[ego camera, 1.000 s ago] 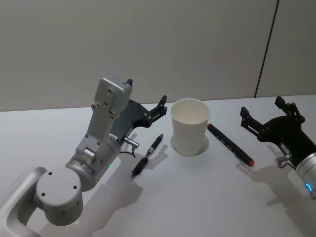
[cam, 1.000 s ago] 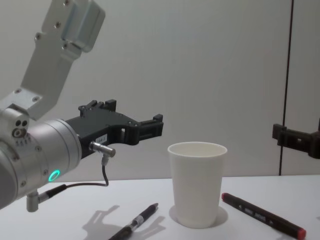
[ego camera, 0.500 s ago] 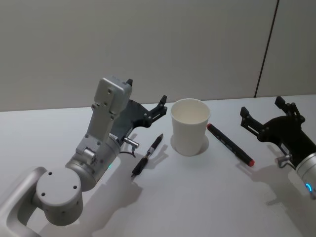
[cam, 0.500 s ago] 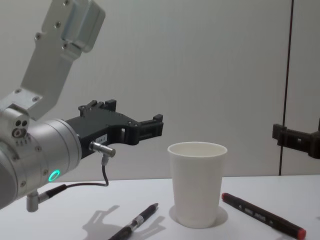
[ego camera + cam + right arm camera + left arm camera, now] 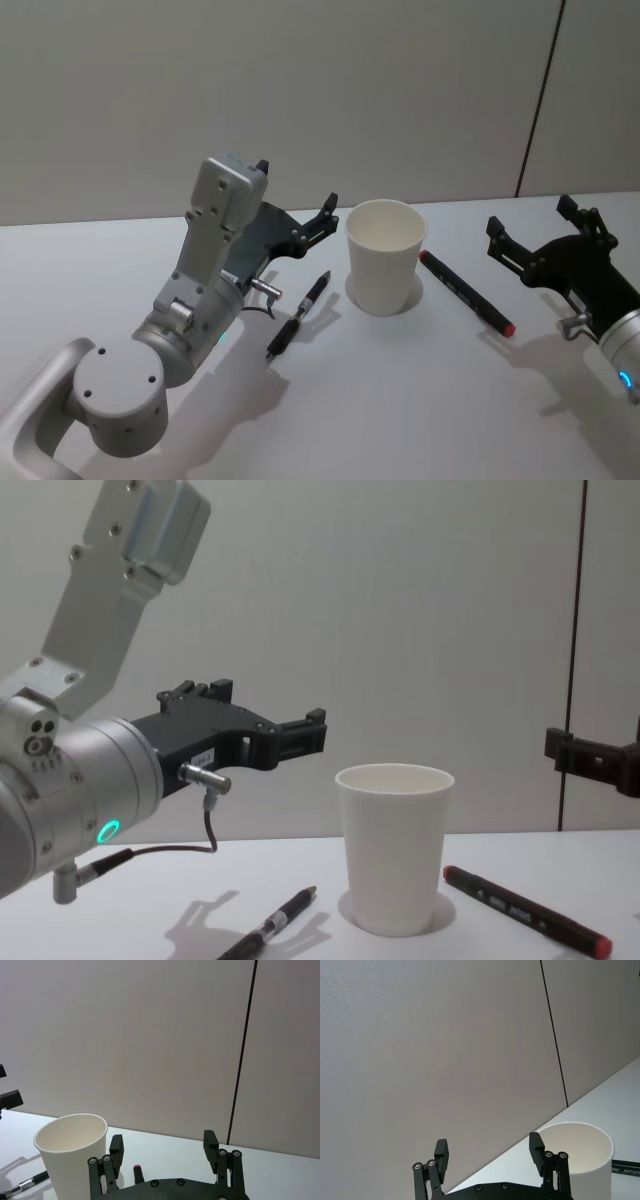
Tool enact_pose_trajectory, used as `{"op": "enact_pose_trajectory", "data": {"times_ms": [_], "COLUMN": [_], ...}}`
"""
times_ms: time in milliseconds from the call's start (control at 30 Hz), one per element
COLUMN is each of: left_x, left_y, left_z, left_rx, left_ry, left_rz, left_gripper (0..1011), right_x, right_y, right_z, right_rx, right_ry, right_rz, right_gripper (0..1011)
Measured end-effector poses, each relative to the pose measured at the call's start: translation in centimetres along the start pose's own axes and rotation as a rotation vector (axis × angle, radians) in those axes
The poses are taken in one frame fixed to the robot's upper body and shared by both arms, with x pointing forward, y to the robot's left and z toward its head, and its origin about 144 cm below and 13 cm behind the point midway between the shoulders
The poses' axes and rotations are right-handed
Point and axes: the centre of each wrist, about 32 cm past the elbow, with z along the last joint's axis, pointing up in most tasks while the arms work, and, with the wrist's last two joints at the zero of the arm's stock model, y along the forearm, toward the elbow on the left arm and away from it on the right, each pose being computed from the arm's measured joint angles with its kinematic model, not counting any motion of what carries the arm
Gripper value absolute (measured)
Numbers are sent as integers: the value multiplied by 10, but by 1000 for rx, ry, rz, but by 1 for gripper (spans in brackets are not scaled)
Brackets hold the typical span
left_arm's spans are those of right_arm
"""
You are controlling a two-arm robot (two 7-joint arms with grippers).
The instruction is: Place the pen into the pen holder.
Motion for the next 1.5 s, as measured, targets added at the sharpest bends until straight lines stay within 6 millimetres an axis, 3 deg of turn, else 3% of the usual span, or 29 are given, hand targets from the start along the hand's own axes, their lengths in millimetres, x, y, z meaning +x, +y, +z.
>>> {"op": "enact_pose_trajectory", "data": {"times_ms": [1500], "left_x": [0], "left_y": [0], "left_z": [0], "left_rx": [0], "left_ry": [0], "left_rz": [0], "left_gripper": [1001], "right_x": [0], "right_y": [0], "right_z": [0], "right_rx": [0], "right_ry": [0], "right_rz": [0], "right_gripper": [1001]}}
